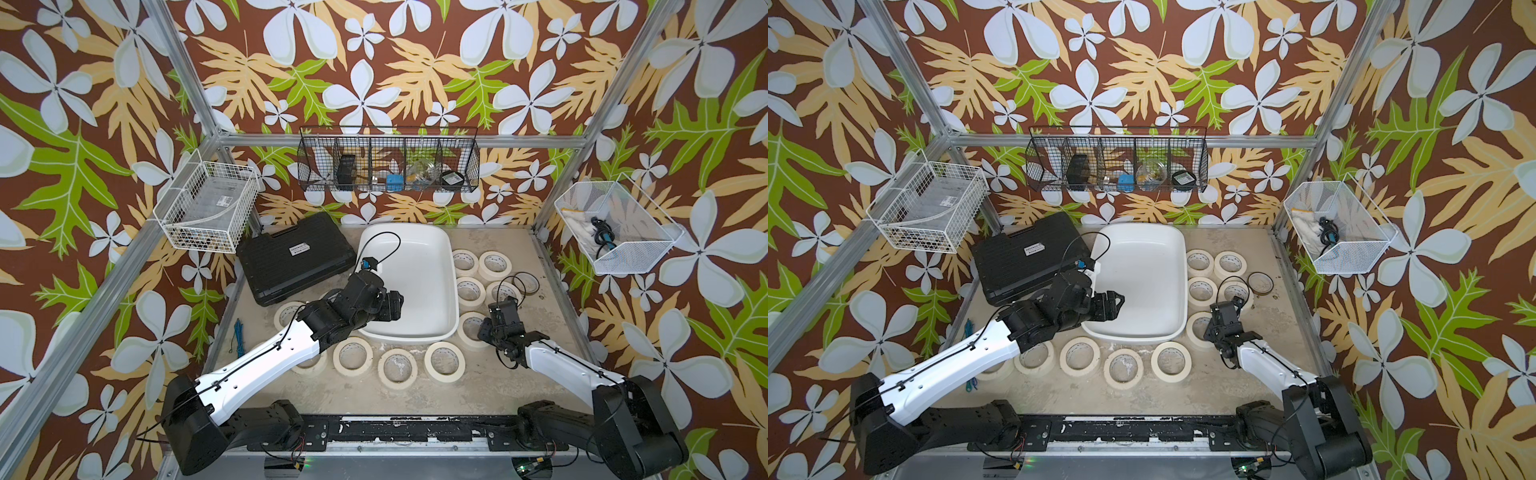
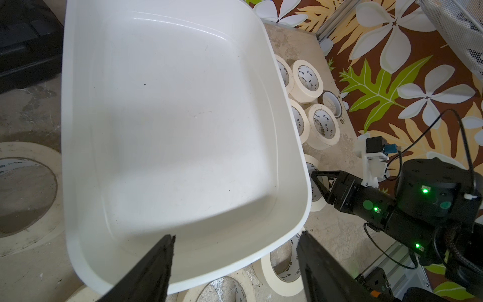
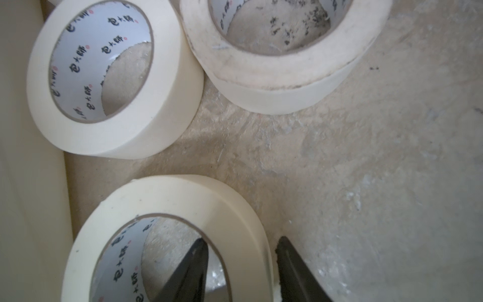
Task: Take out the art tape in the storage box
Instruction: Place the art tape at the center of the board.
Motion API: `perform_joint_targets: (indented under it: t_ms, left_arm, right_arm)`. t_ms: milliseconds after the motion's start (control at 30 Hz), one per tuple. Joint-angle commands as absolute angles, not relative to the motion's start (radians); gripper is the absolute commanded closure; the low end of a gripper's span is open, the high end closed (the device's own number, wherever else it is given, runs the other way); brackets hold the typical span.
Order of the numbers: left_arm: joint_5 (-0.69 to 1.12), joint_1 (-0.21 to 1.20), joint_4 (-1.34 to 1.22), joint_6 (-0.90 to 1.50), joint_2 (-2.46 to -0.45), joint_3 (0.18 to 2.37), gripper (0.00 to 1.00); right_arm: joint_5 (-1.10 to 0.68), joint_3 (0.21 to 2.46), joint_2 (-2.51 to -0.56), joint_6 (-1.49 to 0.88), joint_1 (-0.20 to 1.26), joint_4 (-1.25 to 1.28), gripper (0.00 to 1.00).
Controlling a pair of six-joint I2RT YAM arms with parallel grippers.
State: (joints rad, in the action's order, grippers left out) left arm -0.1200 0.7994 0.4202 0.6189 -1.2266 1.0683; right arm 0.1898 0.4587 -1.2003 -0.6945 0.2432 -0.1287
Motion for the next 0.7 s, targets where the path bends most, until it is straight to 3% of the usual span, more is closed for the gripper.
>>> perform_joint_targets:
  t_ms: [0,267,400,667]
  left_arm:
    - [-0.137,0.798,0.405,0.614,-1.221,1.063,0.22]
    - [-0.241,0.764,0.383,0.587,-1.212,1.086,0.22]
    - [-0.396,0.751,0.311,0.51,-1.188,1.061,0.22]
    - [-0.59,0.654,0.13,0.393,-1.086,0.953,0.08]
  right_arm:
    - [0.227,0.474,-1.16,-0.676,0.244,-0.163,0.46]
    - [0.269,0.571,-1.005,-0.566,0.244,-0.298,0.38]
    - [0.286,0.625,-0.961,-0.477,0.245,-0.287,0.33]
    - [0.309,0.757,-1.03,-0.345,0.244,-0.2,0.21]
